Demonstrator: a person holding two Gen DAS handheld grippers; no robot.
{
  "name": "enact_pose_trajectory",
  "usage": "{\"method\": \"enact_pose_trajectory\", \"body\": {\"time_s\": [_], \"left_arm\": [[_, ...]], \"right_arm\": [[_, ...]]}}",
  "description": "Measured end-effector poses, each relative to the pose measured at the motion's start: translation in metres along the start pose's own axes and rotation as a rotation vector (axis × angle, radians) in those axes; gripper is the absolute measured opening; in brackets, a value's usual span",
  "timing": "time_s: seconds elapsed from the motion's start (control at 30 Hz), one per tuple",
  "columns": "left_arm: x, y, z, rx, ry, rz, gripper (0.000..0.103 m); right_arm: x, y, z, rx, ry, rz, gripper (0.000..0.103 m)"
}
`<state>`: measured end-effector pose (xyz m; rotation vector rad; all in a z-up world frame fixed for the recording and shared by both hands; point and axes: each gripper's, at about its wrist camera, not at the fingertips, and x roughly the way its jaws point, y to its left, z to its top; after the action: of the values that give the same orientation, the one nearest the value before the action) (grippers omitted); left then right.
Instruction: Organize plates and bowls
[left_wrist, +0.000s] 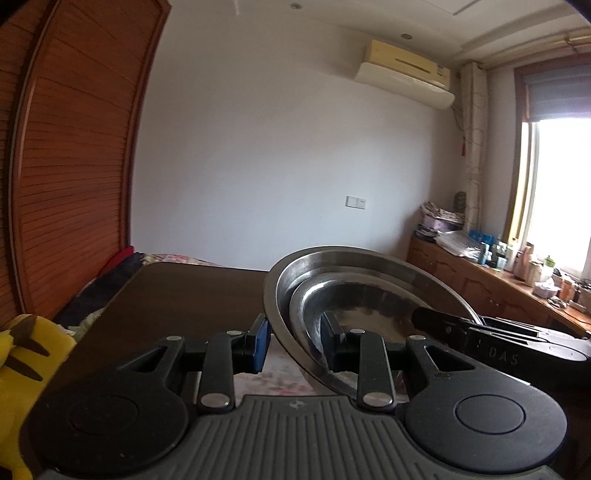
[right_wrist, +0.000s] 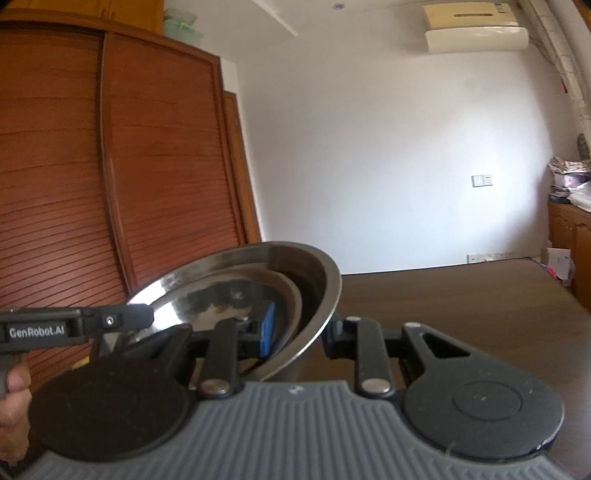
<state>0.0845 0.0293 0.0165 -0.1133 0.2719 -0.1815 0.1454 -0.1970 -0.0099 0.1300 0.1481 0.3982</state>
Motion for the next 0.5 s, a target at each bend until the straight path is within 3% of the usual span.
{"method": "enact_pose_trajectory", "body": {"time_s": [0.5], "left_arm": [[-0.001,0.027,-0.006,-0.022,0.019,0.063,0.049]], "right_arm": [[0.017,0.019,-0.009,-0.014,0.044,0.061,0.028]]}}
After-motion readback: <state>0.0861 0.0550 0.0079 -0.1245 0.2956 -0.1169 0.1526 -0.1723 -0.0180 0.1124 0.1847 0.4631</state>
